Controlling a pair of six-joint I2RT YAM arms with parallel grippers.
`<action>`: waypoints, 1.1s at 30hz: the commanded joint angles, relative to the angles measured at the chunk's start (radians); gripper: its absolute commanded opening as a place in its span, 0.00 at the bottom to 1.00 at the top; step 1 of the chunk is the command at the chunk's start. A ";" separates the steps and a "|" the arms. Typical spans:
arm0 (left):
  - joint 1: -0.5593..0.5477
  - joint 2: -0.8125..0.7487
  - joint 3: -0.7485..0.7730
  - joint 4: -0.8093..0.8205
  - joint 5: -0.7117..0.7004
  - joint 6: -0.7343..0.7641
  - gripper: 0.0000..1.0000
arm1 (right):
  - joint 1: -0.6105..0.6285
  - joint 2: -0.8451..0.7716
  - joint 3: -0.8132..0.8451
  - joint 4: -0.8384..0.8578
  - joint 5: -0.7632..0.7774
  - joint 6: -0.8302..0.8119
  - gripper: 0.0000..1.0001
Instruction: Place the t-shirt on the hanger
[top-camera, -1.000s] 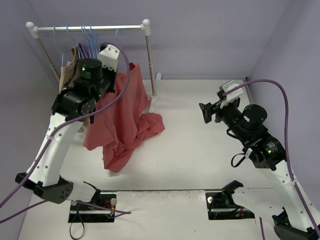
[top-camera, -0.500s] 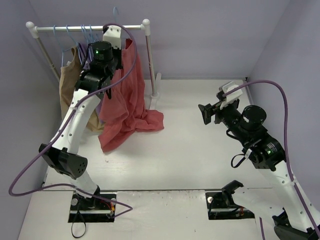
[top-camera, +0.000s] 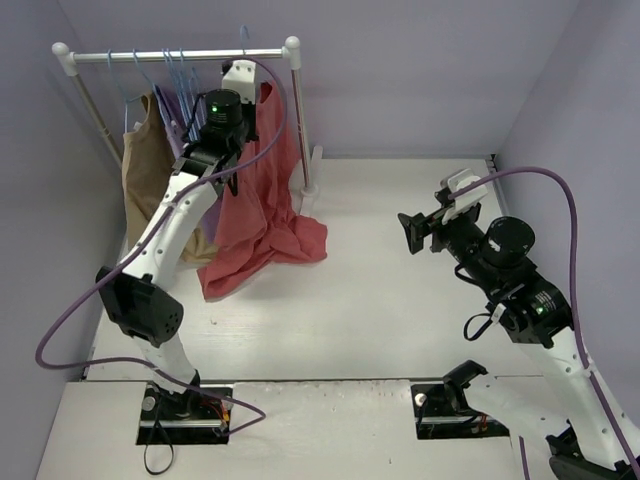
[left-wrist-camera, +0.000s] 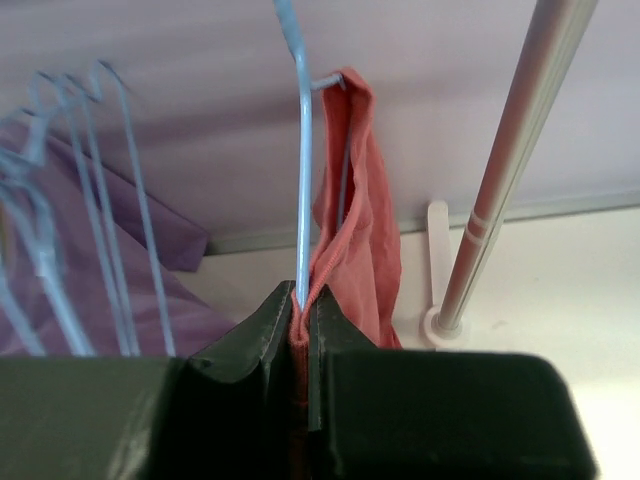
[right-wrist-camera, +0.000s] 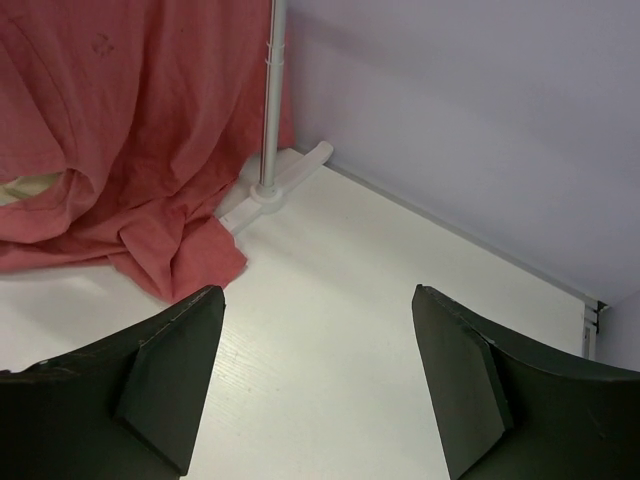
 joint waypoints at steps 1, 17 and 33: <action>0.005 0.031 0.005 0.128 0.019 -0.026 0.00 | -0.004 -0.021 -0.026 0.077 0.019 0.013 0.74; 0.016 -0.263 -0.180 0.001 0.043 0.008 0.67 | -0.004 -0.107 -0.128 0.076 0.132 0.067 0.90; 0.008 -1.243 -0.735 -0.370 -0.207 0.037 0.76 | -0.002 -0.476 -0.282 0.067 0.540 0.143 1.00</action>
